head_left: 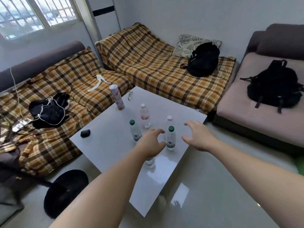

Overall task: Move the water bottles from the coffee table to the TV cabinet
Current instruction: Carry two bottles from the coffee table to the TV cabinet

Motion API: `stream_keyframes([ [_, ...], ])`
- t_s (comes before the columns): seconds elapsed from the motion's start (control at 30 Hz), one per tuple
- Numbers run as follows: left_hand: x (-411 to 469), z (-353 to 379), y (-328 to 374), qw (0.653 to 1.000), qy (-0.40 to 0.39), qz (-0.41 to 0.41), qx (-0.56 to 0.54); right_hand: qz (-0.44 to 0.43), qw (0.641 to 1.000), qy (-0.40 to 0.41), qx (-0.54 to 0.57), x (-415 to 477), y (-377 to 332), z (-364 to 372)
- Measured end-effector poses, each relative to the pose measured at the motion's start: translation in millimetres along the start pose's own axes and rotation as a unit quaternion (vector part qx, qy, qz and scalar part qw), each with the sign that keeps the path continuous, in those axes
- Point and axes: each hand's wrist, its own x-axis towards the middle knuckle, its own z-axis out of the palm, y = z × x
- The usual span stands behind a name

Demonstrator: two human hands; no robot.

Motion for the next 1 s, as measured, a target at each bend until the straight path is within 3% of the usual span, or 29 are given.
stream_keyframes([
  [0.3, 79, 18, 16, 0.997, 0.017, -0.059, -0.037, -0.042, 0.998, -0.051, -0.014, 91, 28, -10],
  [0.6, 175, 45, -13, 0.991, -0.024, -0.107, -0.082, -0.073, 0.986, -0.126, -0.085, 188, 34, -2],
  [0.73, 201, 55, -23, 0.982, -0.041, -0.148, -0.107, -0.064, 0.985, -0.153, -0.038, 222, 37, 8],
  [1.0, 221, 83, -30, 0.964, -0.066, -0.23, -0.12, -0.133, 0.954, -0.252, -0.091, 286, 44, 37],
])
